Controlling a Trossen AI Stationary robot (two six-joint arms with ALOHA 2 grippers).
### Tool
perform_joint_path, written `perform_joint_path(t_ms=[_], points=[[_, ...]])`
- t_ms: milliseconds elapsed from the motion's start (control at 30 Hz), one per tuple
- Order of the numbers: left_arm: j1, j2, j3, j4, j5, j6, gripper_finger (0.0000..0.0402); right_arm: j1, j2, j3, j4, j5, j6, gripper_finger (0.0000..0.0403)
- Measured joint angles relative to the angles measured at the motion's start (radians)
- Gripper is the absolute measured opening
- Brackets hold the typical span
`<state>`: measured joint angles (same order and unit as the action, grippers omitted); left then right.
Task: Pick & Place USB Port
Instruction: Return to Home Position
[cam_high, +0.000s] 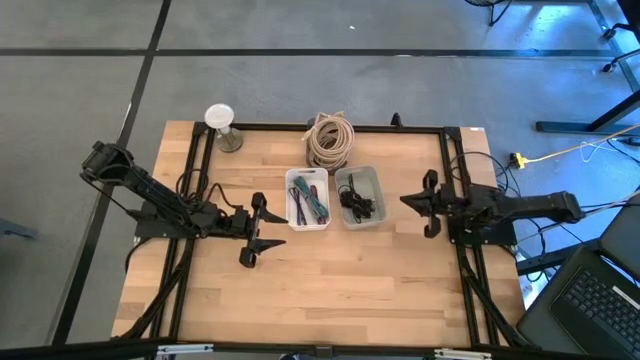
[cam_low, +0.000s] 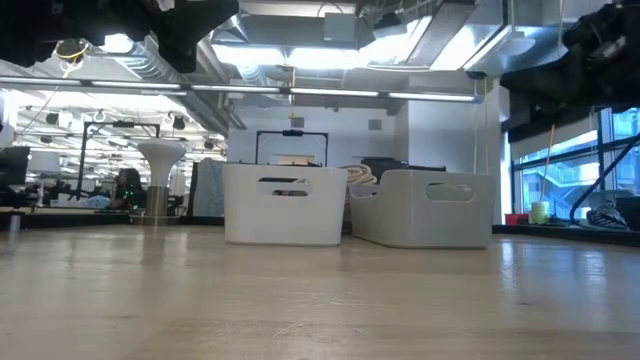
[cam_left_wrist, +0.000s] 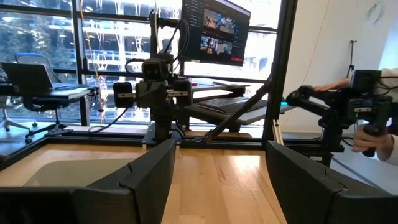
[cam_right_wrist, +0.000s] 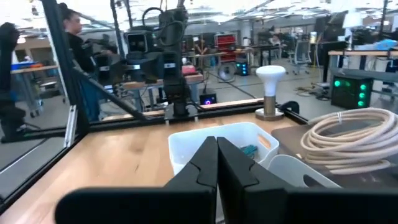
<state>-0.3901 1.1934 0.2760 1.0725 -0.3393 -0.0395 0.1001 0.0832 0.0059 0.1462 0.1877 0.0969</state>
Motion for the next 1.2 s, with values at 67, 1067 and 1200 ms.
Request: perform_joint_path(t_ms=[67,1067,1200], points=[[0.000,0.000,0.000,0.000,0.000,0.000,0.0243,0.000,-0.079,0.000,-0.085,-0.005,0.001,0.0001],[0.000,0.000,0.000,0.000,0.000,0.000,0.0243,0.000,-0.065,0.000,-0.086,0.003,0.000,0.0037],[-0.001,-0.051,-0.006,-0.046,0.004,-0.038,0.0243,0.000,-0.065,0.000,-0.086,0.003,0.000,0.0037]])
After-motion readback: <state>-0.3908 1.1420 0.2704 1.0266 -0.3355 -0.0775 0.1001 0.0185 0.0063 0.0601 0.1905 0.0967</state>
